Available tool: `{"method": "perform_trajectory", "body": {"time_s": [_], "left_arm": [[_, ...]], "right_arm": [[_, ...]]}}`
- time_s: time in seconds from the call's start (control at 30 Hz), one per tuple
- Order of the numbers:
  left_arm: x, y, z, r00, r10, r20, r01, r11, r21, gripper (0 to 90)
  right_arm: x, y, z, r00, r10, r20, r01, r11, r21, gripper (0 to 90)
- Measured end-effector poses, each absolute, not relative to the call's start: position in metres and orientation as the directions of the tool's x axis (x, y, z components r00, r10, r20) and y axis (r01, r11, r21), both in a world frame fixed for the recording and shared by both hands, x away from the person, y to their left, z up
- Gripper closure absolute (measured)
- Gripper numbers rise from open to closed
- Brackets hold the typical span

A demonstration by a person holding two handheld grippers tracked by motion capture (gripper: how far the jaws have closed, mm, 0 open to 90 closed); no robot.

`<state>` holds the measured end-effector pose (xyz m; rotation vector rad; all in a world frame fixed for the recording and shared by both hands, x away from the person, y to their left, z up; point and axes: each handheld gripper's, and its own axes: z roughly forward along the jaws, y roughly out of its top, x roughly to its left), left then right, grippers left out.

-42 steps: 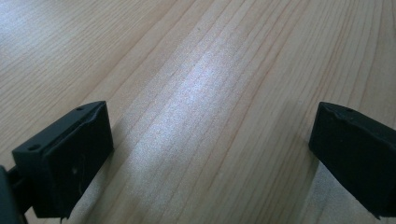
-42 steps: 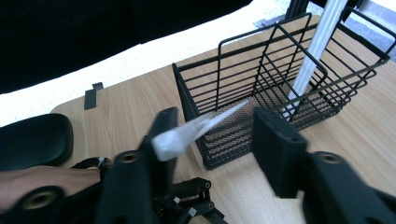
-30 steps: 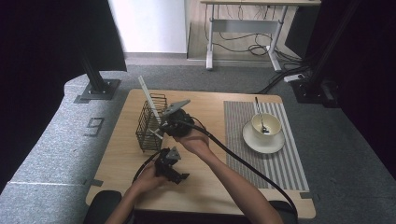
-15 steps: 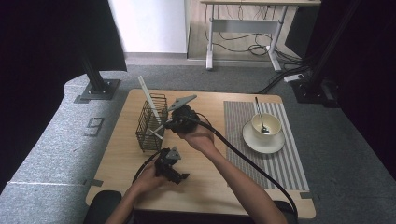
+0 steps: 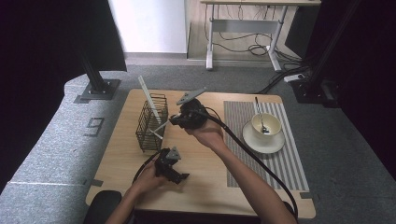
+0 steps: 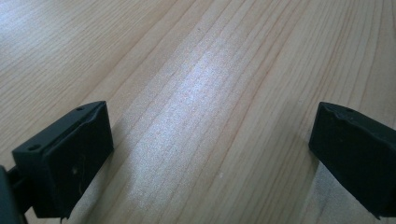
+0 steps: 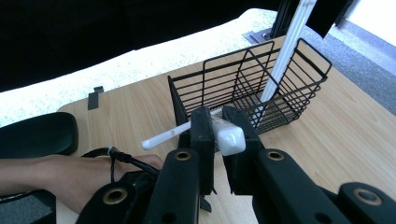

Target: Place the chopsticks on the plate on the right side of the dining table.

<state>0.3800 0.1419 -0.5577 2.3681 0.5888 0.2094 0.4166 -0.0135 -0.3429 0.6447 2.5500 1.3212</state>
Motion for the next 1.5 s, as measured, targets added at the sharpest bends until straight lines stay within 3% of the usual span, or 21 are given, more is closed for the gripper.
{"method": "perform_trajectory", "body": {"time_s": [0.73,1.33,1.5], "left_arm": [[0.38,0.142,-0.558,0.884,0.467,-0.009,0.358,-0.665,0.655,0.0],[0.38,0.138,-0.556,0.874,0.486,-0.011,0.38,-0.67,0.638,0.1],[0.379,0.136,-0.551,0.873,0.488,-0.005,0.377,-0.669,0.64,7.9]], "right_arm": [[0.409,-0.072,-0.315,-0.856,0.51,0.087,0.329,0.406,0.852,82.2],[0.391,-0.124,-0.296,-0.81,0.585,0.05,0.329,0.382,0.864,82.3],[0.388,-0.133,-0.297,-0.802,0.595,0.046,0.335,0.385,0.86,82.3]]}}
